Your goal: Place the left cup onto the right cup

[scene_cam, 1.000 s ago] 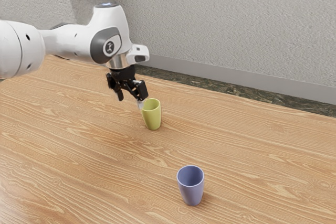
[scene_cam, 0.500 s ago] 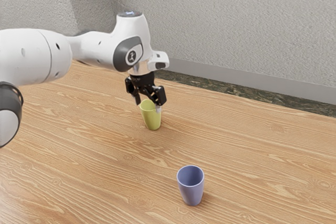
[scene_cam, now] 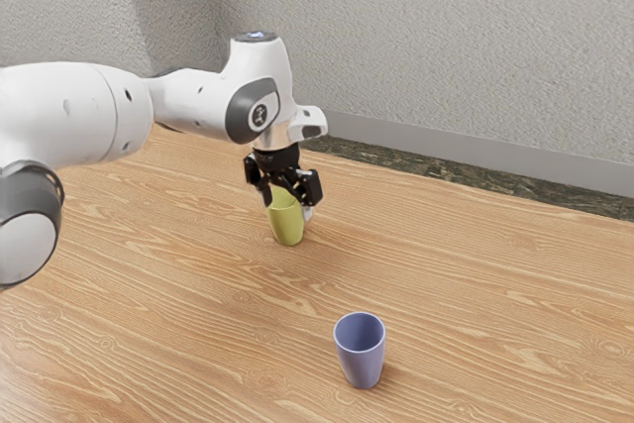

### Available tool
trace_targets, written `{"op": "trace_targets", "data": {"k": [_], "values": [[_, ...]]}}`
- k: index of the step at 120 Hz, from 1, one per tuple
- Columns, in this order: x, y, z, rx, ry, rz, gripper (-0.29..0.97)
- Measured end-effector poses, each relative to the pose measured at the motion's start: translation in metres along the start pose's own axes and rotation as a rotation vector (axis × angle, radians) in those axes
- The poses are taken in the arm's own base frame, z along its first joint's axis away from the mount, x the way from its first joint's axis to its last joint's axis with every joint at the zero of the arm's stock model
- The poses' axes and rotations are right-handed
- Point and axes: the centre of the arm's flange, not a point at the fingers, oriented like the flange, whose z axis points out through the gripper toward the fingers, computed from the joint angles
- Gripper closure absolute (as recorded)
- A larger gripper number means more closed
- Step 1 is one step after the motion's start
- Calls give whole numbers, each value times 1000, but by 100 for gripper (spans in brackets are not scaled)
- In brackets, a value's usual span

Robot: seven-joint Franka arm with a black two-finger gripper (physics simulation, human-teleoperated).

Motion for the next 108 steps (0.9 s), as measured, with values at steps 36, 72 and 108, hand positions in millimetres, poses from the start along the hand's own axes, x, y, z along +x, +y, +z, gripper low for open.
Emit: {"op": "trace_targets", "data": {"k": [36, 72, 108], "values": [[22, -13, 1, 13, 21, -18, 2], [38, -25, 19, 21, 14, -34, 2], [50, -29, 31, 19, 2, -41, 2]]}}
